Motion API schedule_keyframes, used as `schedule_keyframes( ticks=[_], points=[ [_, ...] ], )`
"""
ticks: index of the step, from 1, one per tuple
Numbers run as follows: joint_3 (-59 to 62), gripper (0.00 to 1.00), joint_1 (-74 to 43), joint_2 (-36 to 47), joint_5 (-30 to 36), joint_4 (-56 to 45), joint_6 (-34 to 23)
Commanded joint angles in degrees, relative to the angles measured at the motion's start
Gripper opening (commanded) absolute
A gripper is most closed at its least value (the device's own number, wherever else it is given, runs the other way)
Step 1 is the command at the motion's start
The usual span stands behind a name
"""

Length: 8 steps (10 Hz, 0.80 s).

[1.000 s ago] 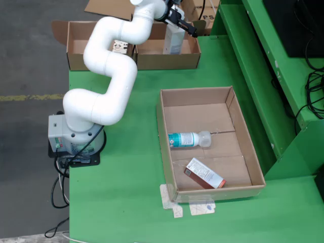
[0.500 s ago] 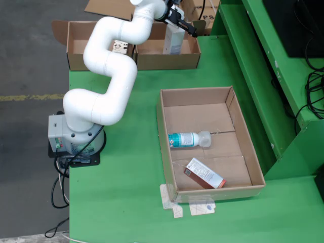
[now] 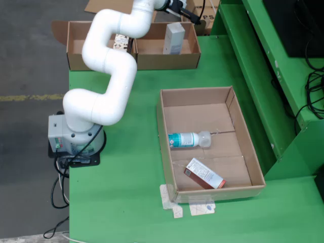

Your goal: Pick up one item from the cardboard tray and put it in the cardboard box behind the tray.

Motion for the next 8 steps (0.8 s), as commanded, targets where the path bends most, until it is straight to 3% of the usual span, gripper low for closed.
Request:
schedule_keyframes(
  ticks=[1, 6, 8],
  points=[
    [1.4, 1.0, -2.9, 7.4, 18.5, -3.7, 2.0],
    [1.4, 1.0, -3.4, 10.7, 21.6, -6.7, 2.0],
    [1.4, 1.0, -5.1, 13.8, 29.5, -15.3, 2.9]
  ],
)
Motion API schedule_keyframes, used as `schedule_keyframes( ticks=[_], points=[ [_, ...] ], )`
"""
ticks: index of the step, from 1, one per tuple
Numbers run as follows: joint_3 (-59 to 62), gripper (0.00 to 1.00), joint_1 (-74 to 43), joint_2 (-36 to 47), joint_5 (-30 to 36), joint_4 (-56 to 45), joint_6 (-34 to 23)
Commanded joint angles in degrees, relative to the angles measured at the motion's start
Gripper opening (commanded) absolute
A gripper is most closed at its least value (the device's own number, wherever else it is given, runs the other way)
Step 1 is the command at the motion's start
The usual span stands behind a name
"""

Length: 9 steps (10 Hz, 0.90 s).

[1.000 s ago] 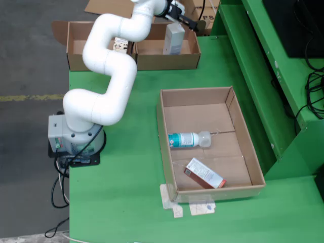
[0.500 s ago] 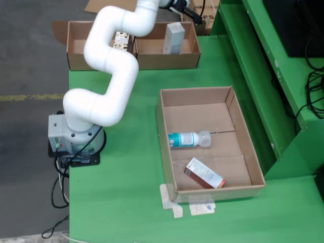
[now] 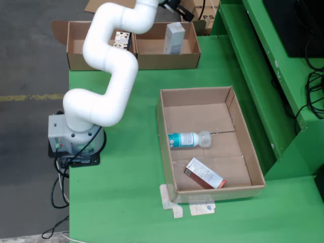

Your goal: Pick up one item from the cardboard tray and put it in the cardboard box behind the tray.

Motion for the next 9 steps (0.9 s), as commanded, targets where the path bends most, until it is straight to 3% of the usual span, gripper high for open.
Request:
schedule_keyframes(
  ticks=[1, 9],
  points=[
    [1.5, 1.0, -1.7, 5.7, 9.1, -7.5, 0.7],
    [1.5, 1.0, -6.5, 12.4, 17.1, -26.9, -0.3]
  ],
)
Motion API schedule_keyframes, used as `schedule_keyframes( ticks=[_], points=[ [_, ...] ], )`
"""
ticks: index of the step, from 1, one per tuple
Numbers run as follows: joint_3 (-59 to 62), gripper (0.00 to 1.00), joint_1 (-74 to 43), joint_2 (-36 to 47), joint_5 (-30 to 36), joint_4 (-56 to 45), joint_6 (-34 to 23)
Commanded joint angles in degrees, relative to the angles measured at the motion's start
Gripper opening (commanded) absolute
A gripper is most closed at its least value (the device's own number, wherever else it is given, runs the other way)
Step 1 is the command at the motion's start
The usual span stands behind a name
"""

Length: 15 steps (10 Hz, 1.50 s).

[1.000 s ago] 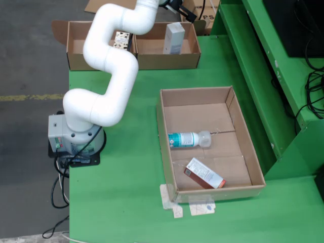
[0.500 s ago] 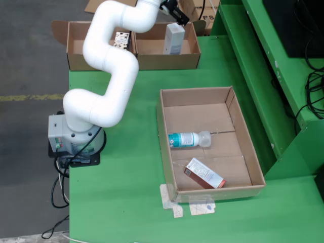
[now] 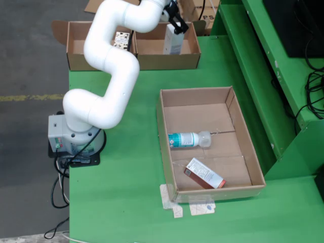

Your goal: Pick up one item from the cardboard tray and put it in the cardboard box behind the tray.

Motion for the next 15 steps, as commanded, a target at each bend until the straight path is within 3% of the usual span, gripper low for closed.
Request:
schedule_keyframes(
  ticks=[1, 3, 6, 15],
  points=[
    [1.5, 1.0, -2.4, 4.3, 1.6, -8.1, -0.8],
    [1.5, 1.0, -3.8, 5.9, 2.4, -13.0, -0.9],
    [32.1, 1.0, -6.6, -5.7, 1.3, -32.6, 1.5],
    [55.0, 1.0, -12.4, -13.0, -1.2, -46.9, 5.6]
  ],
)
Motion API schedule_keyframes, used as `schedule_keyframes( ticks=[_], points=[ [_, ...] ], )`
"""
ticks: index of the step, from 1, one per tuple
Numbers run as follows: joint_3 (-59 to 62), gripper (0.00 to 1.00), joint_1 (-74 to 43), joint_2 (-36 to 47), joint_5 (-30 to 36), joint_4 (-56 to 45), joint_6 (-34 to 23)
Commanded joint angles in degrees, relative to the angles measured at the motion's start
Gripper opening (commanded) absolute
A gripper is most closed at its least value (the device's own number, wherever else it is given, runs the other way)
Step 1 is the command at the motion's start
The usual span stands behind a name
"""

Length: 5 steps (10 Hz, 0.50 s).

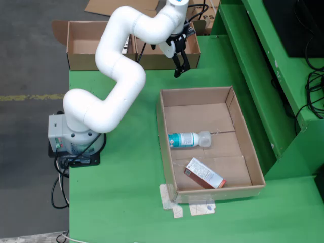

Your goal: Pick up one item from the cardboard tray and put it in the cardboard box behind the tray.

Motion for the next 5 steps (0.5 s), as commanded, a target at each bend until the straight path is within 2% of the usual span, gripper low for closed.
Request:
schedule_keyframes(
  ticks=[1, 5],
  points=[
    [31.9, 1.0, -0.9, -0.6, -1.5, -9.9, 1.6],
    [39.1, 1.0, 0.8, 0.5, -4.2, -17.7, 4.4]
  ],
)
